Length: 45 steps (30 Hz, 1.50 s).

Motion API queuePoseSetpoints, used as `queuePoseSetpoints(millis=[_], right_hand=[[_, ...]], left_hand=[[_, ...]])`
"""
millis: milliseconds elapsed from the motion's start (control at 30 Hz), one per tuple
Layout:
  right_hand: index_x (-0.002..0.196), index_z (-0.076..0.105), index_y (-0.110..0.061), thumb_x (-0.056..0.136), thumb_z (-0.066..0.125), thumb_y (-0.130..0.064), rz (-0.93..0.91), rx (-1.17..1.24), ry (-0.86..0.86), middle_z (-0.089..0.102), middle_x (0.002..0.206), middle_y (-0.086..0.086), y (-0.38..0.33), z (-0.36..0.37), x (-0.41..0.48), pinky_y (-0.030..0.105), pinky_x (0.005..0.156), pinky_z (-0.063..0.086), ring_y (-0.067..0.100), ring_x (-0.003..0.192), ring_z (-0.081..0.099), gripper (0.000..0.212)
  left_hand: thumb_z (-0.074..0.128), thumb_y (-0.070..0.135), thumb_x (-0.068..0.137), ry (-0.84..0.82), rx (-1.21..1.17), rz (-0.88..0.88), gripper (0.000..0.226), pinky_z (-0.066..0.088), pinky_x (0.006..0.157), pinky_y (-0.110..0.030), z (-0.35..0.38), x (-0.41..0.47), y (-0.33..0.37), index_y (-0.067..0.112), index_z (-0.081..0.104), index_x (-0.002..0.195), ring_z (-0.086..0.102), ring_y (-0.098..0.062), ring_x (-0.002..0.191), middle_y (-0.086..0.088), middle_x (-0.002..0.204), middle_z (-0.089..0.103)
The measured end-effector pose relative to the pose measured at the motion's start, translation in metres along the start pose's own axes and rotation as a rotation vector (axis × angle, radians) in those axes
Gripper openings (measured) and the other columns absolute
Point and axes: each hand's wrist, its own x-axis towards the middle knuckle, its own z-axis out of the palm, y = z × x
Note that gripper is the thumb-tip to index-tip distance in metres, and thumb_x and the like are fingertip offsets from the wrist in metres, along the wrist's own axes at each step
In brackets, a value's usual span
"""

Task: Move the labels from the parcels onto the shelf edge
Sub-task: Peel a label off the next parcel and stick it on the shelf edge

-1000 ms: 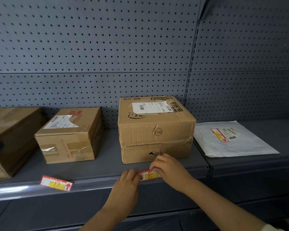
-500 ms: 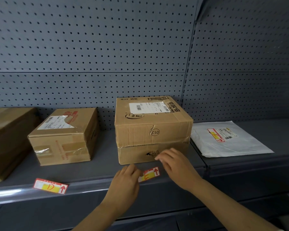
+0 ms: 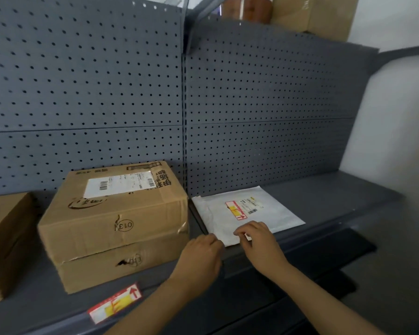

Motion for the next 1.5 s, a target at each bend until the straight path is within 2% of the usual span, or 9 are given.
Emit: queuePoseSetpoints(millis=[133,400,667,867,1000,1100,1200,1300,1500], right_hand=[[0.102,0.065,-0.019,0.090,0.056,-0.009,0.194,0.071,-0.060,0.060,0.113,0.001,0.043,-0.006,0.036,0.024,0.090,0.046,0.015,0.103,0.052,0.018],[0.114,0.062,-0.011,0.092,0.057,-0.021,0.410,0.068,-0.199,0.063,0.118,0.007,0.090,0.013,0.117,0.026,0.087,0.046,0.021,0.104,0.060,0.025],[0.095,0.061,-0.008,0.083,0.066,-0.035,0.541,-0.057,-0.289,0.066,0.098,0.007,0.091,0.050,0.150,0.028,0.067,0.051,0.022,0.087,0.063,0.030],[0.098,0.068,-0.007,0.081,0.069,-0.028,0.570,-0.056,-0.431,0.061,0.077,-0.001,0.092,0.044,0.165,0.010,0.026,0.025,0.005,0.053,0.045,0.027],[0.108,0.070,-0.018,0.087,0.060,-0.019,0.496,0.019,-0.433,0.066,0.116,0.000,0.092,0.028,0.157,0.012,0.053,0.043,0.014,0.088,0.064,0.023],[0.098,0.073,-0.019,0.085,0.063,-0.013,0.477,0.218,-0.310,0.067,0.111,0.000,0.091,0.010,0.141,0.023,0.082,0.049,0.017,0.099,0.061,0.017],[0.080,0.070,-0.027,0.083,0.067,-0.008,0.428,0.369,-0.181,0.067,0.092,-0.002,0.091,-0.017,0.119,0.019,0.073,0.049,0.016,0.091,0.063,0.019],[0.081,0.066,-0.025,0.084,0.067,-0.005,0.350,0.449,-0.144,0.069,0.094,0.002,0.091,-0.043,0.096,0.019,0.070,0.052,0.015,0.088,0.064,0.021],[0.088,0.065,-0.019,0.086,0.065,-0.007,0.335,0.461,-0.267,0.069,0.091,-0.005,0.084,-0.067,0.048,0.027,0.079,0.056,0.010,0.089,0.065,0.012]], left_hand=[[0.047,0.012,0.089,0.012,0.010,-0.089,0.026,0.046,0.084,-0.036,0.018,0.045,0.011,0.016,0.060,0.110,0.056,-0.021,0.096,-0.003,0.107,0.061],[0.043,0.017,0.092,-0.023,0.032,-0.260,0.030,0.042,0.088,-0.028,0.041,0.102,0.011,0.021,0.055,0.118,0.053,-0.017,0.102,-0.001,0.116,0.059],[0.041,0.013,0.093,-0.039,0.029,-0.338,0.030,0.041,0.087,-0.026,0.049,0.111,-0.013,0.019,0.057,0.118,0.053,-0.018,0.102,-0.001,0.115,0.058],[0.041,0.015,0.093,-0.018,-0.012,-0.313,0.030,0.040,0.087,-0.025,0.049,0.114,-0.018,0.021,0.056,0.118,0.052,-0.017,0.102,0.000,0.116,0.058],[0.041,0.017,0.093,-0.005,-0.039,-0.263,0.030,0.038,0.087,-0.024,0.048,0.114,-0.014,0.022,0.056,0.118,0.052,-0.015,0.101,0.002,0.116,0.058],[0.042,0.017,0.093,-0.004,-0.059,-0.216,0.029,0.039,0.085,-0.024,0.047,0.109,-0.006,0.024,0.056,0.117,0.051,-0.014,0.100,0.003,0.114,0.057],[0.043,0.016,0.093,0.000,-0.090,-0.147,0.027,0.040,0.086,-0.026,0.049,0.103,0.009,0.024,0.056,0.116,0.050,-0.014,0.100,0.003,0.112,0.057],[0.045,0.014,0.092,-0.020,-0.117,-0.092,0.025,0.040,0.084,-0.028,0.052,0.096,0.024,0.020,0.058,0.112,0.051,-0.017,0.098,0.000,0.108,0.057],[0.047,0.013,0.089,-0.132,-0.047,-0.043,0.016,0.029,0.066,-0.027,0.065,0.077,0.056,0.015,0.060,0.099,0.054,-0.024,0.088,-0.006,0.096,0.059]])
